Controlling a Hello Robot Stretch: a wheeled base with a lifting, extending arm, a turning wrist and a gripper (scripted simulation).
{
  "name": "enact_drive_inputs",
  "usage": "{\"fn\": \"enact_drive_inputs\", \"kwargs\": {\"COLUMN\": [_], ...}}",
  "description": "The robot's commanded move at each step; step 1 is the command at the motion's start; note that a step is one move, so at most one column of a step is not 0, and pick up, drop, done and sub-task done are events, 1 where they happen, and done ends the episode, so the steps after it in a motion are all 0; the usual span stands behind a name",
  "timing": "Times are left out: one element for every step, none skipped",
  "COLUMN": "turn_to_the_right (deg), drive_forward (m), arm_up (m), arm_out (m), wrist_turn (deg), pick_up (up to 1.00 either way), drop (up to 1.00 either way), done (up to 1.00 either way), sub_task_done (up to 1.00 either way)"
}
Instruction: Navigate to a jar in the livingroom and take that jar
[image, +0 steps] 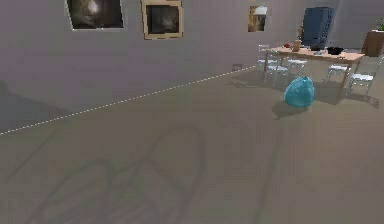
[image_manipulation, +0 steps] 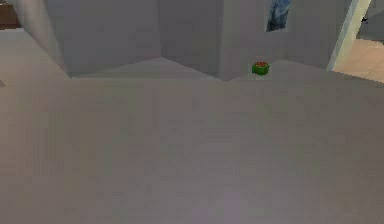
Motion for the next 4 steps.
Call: {"fn": "enact_drive_inputs", "kwargs": {"turn_to_the_right": [0.0, -39.0, 0.0, -45.0], "drive_forward": [0.05, 0.00, 1.00, 0.00], "arm_up": [0.00, 0.00, 0.00, 0.00], "arm_out": [0.00, 0.00, 0.00, 0.00], "wrist_turn": [0.0, 0.0, 0.0, 0.0], "pick_up": [0.00, 0.00, 0.00, 0.00], "drop": [0.00, 0.00, 0.00, 0.00], "done": [0.00, 0.00, 0.00, 0.00], "sub_task_done": [0.00, 0.00, 0.00, 0.00]}}
